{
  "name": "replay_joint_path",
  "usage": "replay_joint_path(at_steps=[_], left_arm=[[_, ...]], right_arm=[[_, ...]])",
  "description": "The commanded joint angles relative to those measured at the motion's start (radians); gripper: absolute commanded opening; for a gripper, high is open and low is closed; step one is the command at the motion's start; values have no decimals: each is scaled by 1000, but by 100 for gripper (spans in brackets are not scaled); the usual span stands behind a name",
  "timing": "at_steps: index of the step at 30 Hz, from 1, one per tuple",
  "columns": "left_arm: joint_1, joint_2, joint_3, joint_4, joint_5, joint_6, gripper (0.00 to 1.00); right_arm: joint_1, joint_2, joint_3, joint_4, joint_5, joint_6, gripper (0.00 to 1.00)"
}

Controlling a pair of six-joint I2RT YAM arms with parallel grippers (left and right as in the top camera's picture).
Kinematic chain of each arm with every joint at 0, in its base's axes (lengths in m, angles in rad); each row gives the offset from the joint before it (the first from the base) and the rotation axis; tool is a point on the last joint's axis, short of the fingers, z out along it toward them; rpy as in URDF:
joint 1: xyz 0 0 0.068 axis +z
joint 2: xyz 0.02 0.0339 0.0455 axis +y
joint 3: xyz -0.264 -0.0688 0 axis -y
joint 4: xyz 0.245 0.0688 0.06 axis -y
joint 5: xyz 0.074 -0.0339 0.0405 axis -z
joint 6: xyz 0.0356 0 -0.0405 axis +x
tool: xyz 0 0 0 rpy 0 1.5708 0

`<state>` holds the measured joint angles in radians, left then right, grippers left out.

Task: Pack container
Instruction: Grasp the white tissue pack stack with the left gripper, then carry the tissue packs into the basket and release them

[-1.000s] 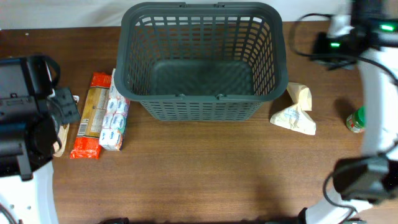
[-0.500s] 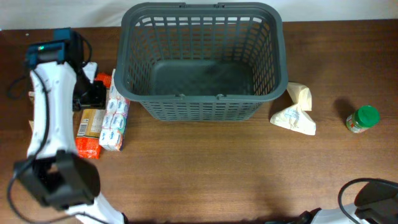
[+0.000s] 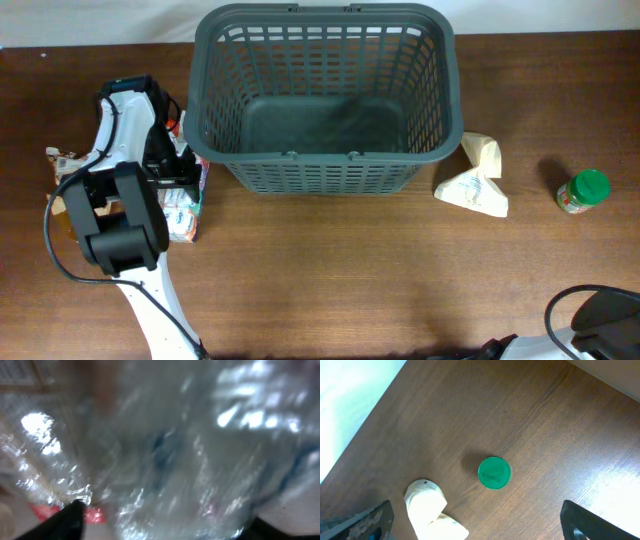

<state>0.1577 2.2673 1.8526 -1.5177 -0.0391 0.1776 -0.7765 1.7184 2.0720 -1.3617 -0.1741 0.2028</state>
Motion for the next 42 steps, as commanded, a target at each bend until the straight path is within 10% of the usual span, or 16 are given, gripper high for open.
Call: replay_joint_path(at_steps=[1,3,8,17,30,42], left_arm=[[7,25,-3,18,26,12,66],[7,25,-4,17,26,23,57],[7,25,-4,-3,26,23,2],[7,23,121,-127,1,-9,2],[3,-120,1062,-151,-119,-101,2],[-428,-195,1207,104,36,702,2]], right_arm=[[-3,3,6,0,2,1,99],[-3,3,6,0,2,0,99],[-3,3,6,0,2,0,99],[-3,3,6,0,2,0,99],[-3,3,6,0,2,1,99],[-3,3,6,0,2,0,99]])
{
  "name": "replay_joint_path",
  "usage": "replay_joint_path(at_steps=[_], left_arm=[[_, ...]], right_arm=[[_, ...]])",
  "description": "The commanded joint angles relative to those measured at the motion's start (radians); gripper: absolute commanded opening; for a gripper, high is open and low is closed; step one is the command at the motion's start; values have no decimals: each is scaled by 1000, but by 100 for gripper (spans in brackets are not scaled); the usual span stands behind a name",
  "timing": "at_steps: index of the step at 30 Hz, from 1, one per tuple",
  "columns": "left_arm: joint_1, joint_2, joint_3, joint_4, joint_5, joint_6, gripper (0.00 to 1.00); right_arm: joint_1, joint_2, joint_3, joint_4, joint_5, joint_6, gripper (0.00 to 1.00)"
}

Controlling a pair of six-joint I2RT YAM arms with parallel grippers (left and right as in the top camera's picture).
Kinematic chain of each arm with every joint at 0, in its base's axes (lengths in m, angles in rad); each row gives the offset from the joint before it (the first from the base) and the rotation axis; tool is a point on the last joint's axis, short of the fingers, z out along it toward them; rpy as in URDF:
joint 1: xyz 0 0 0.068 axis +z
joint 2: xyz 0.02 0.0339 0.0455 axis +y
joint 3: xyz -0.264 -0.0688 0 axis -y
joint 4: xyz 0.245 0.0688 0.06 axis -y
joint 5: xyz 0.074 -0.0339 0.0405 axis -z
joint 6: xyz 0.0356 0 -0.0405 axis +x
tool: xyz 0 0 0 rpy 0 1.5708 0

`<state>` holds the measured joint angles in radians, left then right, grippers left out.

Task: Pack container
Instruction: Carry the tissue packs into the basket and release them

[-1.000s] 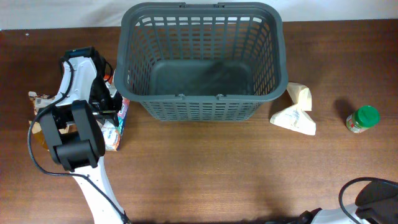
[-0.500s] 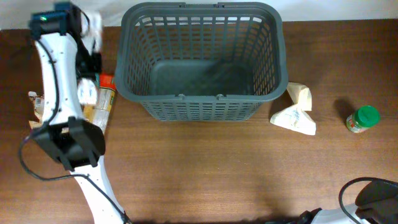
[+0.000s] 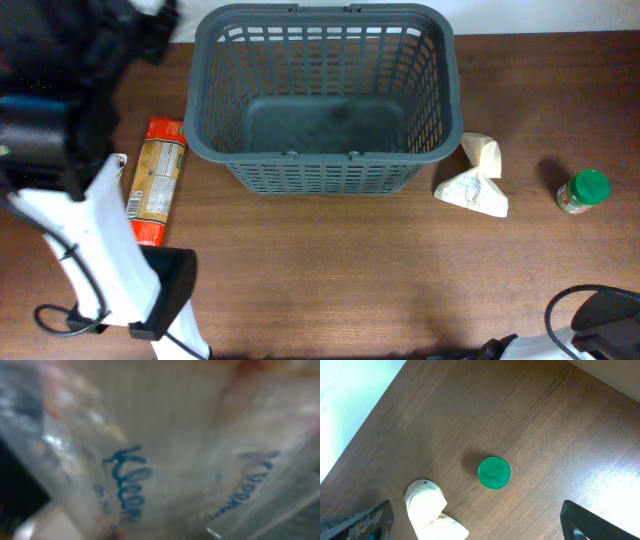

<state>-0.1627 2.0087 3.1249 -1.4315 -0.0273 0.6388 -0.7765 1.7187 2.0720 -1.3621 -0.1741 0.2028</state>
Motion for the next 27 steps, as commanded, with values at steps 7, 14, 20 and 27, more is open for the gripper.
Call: replay_joint_path(at_steps=[7,14,20,27], left_arm=[[-249,238,-382,60,-202,333,2],[-249,389,-589,103,-352,389,2],[-247,415,-638,150,-351,388,20],[-244,281,-622,157,-312,97,99]], right_arm=[[-3,3,6,0,2,0,99],[-3,3,6,0,2,0,99],[-3,3,6,0,2,0,99],[-3,3,6,0,2,0,99]])
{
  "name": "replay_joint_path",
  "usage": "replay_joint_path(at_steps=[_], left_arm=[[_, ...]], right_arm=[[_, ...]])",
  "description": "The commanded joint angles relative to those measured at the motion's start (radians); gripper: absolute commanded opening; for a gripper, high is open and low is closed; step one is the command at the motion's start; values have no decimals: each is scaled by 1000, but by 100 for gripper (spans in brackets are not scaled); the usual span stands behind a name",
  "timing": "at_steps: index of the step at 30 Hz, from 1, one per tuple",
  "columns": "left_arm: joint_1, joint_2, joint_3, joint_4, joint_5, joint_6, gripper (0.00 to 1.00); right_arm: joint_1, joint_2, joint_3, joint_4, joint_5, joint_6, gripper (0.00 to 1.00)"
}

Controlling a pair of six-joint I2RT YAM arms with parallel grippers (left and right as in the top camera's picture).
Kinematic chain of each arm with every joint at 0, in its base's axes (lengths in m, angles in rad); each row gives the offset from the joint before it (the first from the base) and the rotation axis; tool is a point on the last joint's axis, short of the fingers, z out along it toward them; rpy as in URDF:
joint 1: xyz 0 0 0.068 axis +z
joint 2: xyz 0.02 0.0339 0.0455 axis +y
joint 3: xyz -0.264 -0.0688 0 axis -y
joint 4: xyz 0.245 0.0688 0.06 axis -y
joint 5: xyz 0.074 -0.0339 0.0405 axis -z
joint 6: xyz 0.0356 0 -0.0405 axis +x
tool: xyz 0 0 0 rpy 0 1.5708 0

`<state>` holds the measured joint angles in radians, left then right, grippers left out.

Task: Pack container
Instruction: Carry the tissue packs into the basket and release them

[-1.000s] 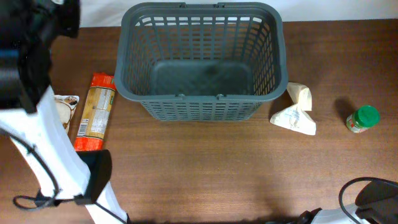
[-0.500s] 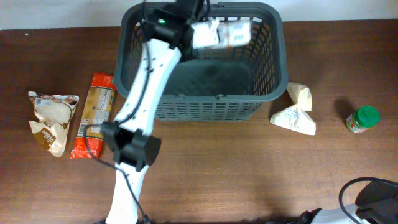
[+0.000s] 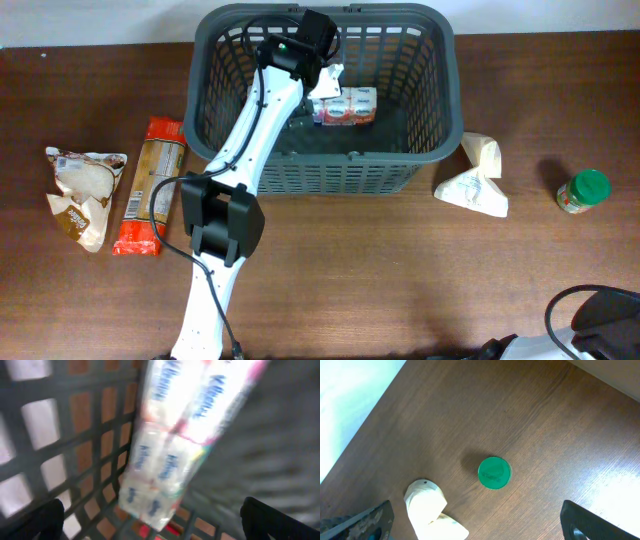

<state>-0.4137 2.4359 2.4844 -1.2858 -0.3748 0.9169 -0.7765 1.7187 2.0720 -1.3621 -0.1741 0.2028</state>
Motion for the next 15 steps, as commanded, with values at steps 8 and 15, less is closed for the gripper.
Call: replay_joint_path(at_steps=[8,15], left_arm=[[48,-442,78,-72,196,-547,99],[262,-568,78,-287,196,-715,99]], right_arm=[[-3,3,6,0,2,0,99],[-3,3,6,0,2,0,99]])
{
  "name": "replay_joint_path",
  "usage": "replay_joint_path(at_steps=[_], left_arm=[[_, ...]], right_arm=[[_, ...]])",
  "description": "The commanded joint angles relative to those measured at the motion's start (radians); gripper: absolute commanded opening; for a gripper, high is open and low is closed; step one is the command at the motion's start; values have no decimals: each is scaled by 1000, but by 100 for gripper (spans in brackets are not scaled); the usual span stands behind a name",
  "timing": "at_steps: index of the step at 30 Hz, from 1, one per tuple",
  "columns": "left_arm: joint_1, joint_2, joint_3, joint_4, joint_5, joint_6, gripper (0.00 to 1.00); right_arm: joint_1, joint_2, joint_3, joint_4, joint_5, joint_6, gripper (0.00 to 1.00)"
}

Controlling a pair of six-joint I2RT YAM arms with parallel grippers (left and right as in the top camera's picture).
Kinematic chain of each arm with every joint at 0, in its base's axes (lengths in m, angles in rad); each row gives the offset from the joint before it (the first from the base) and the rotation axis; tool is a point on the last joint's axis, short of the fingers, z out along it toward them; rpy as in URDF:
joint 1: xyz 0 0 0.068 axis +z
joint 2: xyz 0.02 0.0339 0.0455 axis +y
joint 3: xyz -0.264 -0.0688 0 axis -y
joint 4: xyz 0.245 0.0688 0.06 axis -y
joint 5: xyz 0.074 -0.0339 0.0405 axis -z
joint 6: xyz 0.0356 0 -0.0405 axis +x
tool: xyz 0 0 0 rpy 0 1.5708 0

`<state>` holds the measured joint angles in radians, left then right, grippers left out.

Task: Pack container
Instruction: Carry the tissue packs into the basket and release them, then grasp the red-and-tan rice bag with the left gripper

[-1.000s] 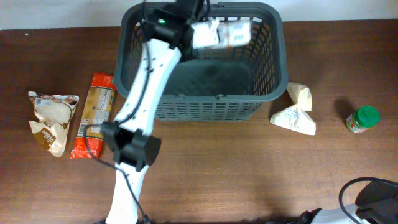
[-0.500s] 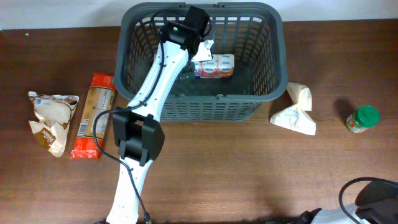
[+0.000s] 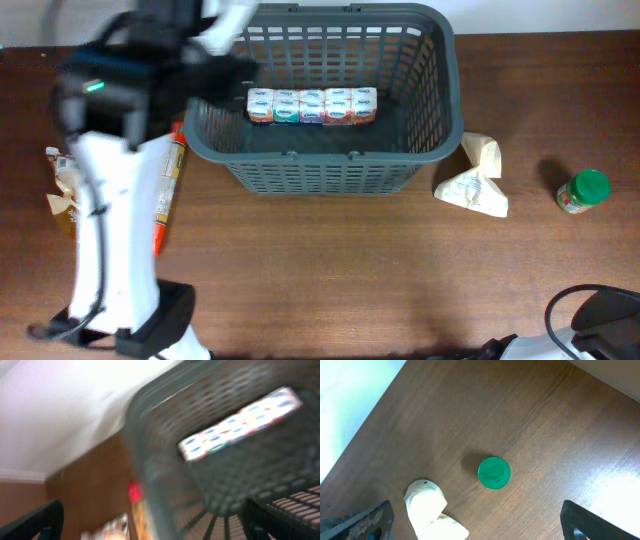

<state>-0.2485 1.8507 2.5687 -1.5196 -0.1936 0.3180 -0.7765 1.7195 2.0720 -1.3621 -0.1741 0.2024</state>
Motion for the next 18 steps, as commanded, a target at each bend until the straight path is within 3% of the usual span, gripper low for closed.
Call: replay_joint_path(at_steps=[1,5,10,18], left_arm=[[127,18,-7,-69,15,-117,99],[319,42,-49,-125,69,-179,98],[470,63,-194,-163,117,-170,98],[528,102,-604,40,161,-15,99]], right_arm=[[-3,2,6,0,2,1,99],[-3,2,6,0,2,1,99],[-3,2,6,0,3,1,99],[-3,2,6,0,2,1,99]])
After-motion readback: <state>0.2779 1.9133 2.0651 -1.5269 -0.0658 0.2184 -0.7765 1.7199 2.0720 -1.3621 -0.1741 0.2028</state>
